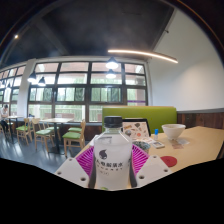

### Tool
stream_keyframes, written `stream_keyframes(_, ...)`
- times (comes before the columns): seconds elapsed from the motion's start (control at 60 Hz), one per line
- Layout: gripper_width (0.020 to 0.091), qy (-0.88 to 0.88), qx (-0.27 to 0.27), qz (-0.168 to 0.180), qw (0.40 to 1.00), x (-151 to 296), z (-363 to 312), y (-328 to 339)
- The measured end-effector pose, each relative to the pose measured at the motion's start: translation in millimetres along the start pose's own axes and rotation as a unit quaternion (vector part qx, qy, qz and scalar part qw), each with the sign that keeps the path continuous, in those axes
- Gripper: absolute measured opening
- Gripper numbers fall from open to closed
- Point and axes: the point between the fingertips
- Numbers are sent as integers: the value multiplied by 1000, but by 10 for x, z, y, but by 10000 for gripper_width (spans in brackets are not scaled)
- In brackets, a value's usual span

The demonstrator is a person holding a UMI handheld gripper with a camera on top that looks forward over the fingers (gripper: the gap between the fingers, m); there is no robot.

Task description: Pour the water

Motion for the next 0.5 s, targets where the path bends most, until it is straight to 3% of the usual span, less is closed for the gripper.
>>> stream_keyframes(0.067, 414, -7, 5, -4, 1000, -10, 15, -58)
stream_keyframes(0.2, 398, -52, 19, -32, 998, 12, -147, -28)
stream_keyframes(0.283, 396, -154, 61, -52, 985, -4, -218, -301)
stream_keyframes(0.367, 397, -284, 64, -67, 954, 174, -360, -395)
stream_keyframes(0.5, 399, -516, 63, -56, 853, 352, -290, -692)
Point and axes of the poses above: the point between the fingertips, and its own axes, seen from behind it with the camera up: z to the right, x up, y backward, against the way the camera looks, and after that the axes turned 1 degree about z, right-handed
